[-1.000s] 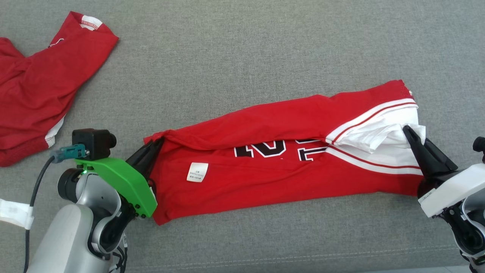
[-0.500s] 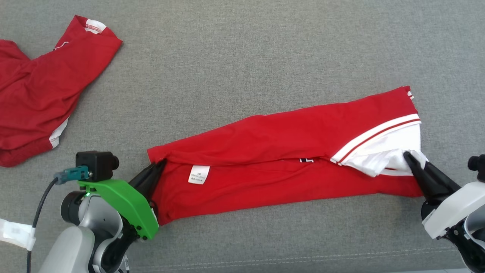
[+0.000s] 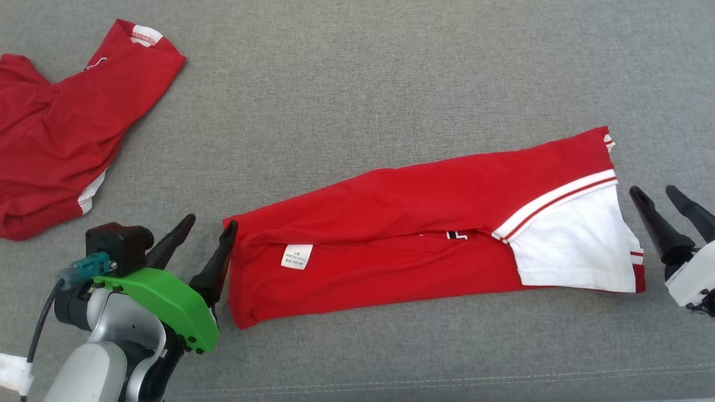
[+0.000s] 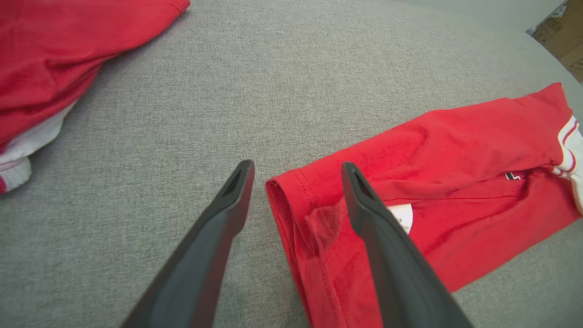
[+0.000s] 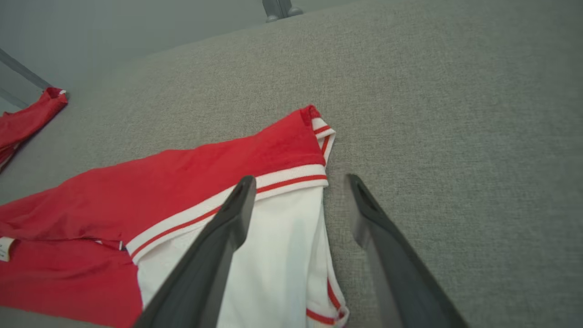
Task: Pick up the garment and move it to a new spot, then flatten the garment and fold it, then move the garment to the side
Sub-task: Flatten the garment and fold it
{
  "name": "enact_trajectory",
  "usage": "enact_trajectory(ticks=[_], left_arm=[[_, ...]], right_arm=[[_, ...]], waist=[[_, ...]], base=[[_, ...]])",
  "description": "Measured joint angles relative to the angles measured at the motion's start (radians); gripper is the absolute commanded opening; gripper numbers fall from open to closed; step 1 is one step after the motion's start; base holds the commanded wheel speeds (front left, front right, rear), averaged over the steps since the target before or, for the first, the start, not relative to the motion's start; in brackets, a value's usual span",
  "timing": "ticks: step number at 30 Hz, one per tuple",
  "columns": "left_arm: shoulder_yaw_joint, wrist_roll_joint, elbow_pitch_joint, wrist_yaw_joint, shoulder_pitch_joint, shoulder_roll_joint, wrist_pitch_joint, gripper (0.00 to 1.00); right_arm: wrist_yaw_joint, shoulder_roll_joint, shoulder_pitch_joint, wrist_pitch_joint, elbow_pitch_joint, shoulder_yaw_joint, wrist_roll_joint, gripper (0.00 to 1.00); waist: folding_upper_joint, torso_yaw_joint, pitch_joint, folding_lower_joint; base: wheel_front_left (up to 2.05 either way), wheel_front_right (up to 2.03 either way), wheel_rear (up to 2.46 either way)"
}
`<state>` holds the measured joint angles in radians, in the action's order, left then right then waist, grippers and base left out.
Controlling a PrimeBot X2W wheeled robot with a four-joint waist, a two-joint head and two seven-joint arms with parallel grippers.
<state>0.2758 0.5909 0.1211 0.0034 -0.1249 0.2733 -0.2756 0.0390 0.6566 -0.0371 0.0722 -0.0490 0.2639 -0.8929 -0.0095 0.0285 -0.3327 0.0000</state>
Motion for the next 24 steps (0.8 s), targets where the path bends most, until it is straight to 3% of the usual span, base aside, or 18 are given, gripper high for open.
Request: enact_trajectory(ticks=[9, 18, 19, 20, 24], left_arm=[[-0.018, -0.066, 0.045, 0.058, 0.002, -0.033, 0.098, 1.00], [-0.023, -0.066, 0.055, 0.073, 0.037, -0.064, 0.138, 1.00], [-0.026, -0.066, 0.055, 0.074, 0.044, -0.064, 0.139, 1.00], [-0.028, -0.066, 0.055, 0.077, 0.047, -0.064, 0.143, 1.00], [-0.049, -0.066, 0.058, 0.081, 0.048, -0.064, 0.155, 1.00]], right_arm=[[0.015, -0.036, 0.001, 0.071, 0.123, 0.000, -0.097, 1.00], [0.008, -0.050, -0.050, 0.119, 0.190, 0.010, -0.118, 1.00], [0.001, -0.056, -0.062, 0.129, 0.196, 0.010, -0.138, 0.42], [-0.009, -0.066, -0.070, 0.136, 0.199, 0.008, -0.166, 0.00], [-0.051, -0.111, -0.099, 0.181, 0.205, 0.006, -0.262, 0.00]], waist=[[0.0000, 0.057, -0.010, 0.0000], [0.0000, 0.099, -0.027, 0.0000], [0.0000, 0.100, -0.028, 0.0000], [0.0000, 0.101, -0.030, 0.0000], [0.0000, 0.093, -0.027, 0.0000]], base=[[0.00, 0.00, 0.00], [0.00, 0.00, 0.00], [0.00, 0.00, 0.00], [0.00, 0.00, 0.00], [0.00, 0.00, 0.00]])
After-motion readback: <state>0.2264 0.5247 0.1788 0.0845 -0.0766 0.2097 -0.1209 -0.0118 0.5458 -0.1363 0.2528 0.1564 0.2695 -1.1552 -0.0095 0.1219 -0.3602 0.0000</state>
